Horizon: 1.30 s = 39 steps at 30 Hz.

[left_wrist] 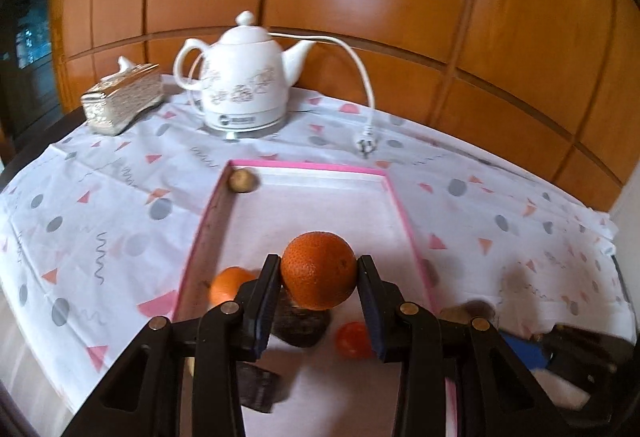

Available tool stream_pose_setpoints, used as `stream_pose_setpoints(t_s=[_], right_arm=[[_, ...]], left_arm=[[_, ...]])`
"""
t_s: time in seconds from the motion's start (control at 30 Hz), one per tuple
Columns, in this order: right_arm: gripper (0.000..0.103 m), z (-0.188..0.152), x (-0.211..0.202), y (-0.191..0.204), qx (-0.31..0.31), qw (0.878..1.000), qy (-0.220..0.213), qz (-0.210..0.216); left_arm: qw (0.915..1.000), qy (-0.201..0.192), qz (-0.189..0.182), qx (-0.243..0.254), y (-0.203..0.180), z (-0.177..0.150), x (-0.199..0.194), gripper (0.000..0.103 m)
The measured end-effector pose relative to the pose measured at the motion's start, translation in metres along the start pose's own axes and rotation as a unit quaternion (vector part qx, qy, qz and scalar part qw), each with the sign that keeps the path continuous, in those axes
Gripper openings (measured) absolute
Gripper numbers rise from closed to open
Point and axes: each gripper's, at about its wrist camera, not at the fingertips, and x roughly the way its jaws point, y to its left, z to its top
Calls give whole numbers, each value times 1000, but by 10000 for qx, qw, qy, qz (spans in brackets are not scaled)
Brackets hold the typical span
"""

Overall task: Organize fruits
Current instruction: 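Lower the mandarin into the pink tray and open the left gripper while the right carries the slice, then lower the dark slice into the pink tray and open the right gripper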

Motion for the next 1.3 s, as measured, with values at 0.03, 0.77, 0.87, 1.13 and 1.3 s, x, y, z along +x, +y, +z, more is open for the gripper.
stream_pose_setpoints(t_s=[0.03, 0.77, 0.87, 1.13, 1.3], right_arm=[[27, -2, 4, 5, -8, 10000, 61, 43], [38, -9, -6, 7, 300, 9947, -319, -934], [38, -11, -10, 7, 305, 9926, -404, -1108], [38, -15, -14, 12, 234, 9909, -448, -1250], [38, -17, -15, 17, 166, 9907, -451, -1269]], left_arm=[[10000, 10, 16, -24, 2, -1, 0, 39], [9997, -223, 132, -44, 3, -17, -31, 58], [9996, -243, 167, -16, 1, -21, -37, 62], [9991, -314, 274, -48, 2, -30, -51, 85], [9984, -362, 422, -113, 3, -33, -58, 100]])
